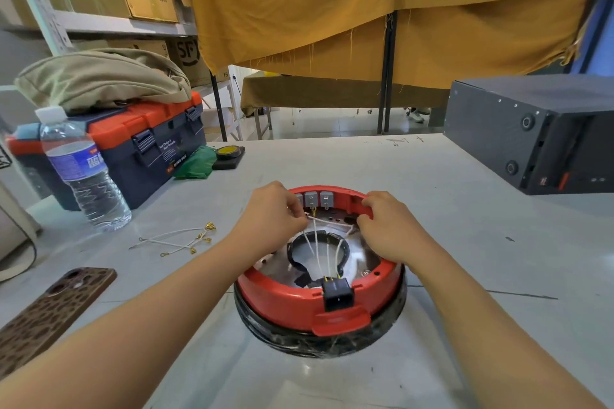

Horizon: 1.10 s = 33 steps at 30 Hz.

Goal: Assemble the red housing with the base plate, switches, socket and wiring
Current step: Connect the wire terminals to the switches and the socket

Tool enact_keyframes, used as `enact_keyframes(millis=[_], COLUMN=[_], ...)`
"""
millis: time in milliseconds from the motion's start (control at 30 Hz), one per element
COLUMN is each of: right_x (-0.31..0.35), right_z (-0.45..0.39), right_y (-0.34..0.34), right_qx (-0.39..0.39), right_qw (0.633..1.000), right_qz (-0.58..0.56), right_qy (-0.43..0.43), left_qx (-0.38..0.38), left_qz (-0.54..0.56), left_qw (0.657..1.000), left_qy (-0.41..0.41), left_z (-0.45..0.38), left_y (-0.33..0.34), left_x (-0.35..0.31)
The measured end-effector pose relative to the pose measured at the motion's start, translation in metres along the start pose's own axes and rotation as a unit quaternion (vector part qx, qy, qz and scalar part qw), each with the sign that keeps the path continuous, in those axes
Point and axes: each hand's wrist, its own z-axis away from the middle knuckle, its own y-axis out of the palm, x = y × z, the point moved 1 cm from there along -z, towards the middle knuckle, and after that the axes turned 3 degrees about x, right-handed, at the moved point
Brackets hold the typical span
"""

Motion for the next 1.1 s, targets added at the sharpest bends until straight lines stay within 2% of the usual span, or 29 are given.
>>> enact_keyframes(millis=[167, 367, 500, 567, 700, 867, 1000, 1100], right_x=[0.006, 0.007, 0.005, 0.008, 0.023, 0.031, 0.029, 0.028], right_z=[0.009, 0.019, 0.018, 0.014, 0.002, -0.01, -0.014, -0.015], right_y=[0.003, 0.002, -0.004, -0.009, -0.012, -0.002, -0.001, 0.0], right_qx=[0.012, 0.029, -0.022, -0.06, -0.076, -0.043, -0.035, -0.043], right_qw=[1.0, 0.998, 0.996, 0.995, 0.992, 0.989, 0.992, 0.992], right_qz=[0.016, 0.046, 0.083, 0.067, 0.056, 0.128, 0.112, 0.113], right_qy=[0.012, 0.012, -0.019, -0.043, -0.086, -0.065, -0.045, -0.034], left_qx=[-0.039, -0.002, 0.021, 0.036, 0.048, 0.06, 0.072, 0.054], left_qz=[0.066, 0.209, 0.303, 0.324, 0.356, 0.397, 0.401, 0.398], left_qw=[0.997, 0.976, 0.948, 0.94, 0.928, 0.911, 0.909, 0.91], left_qy=[-0.029, -0.068, -0.098, -0.097, -0.095, -0.096, -0.086, -0.104], left_z=[0.0, 0.0, 0.001, 0.002, 0.001, 0.0, 0.001, 0.0], left_y=[0.001, 0.0, 0.002, 0.003, 0.006, 0.006, 0.006, 0.006], left_x=[0.002, 0.005, 0.008, 0.009, 0.012, 0.014, 0.014, 0.016])
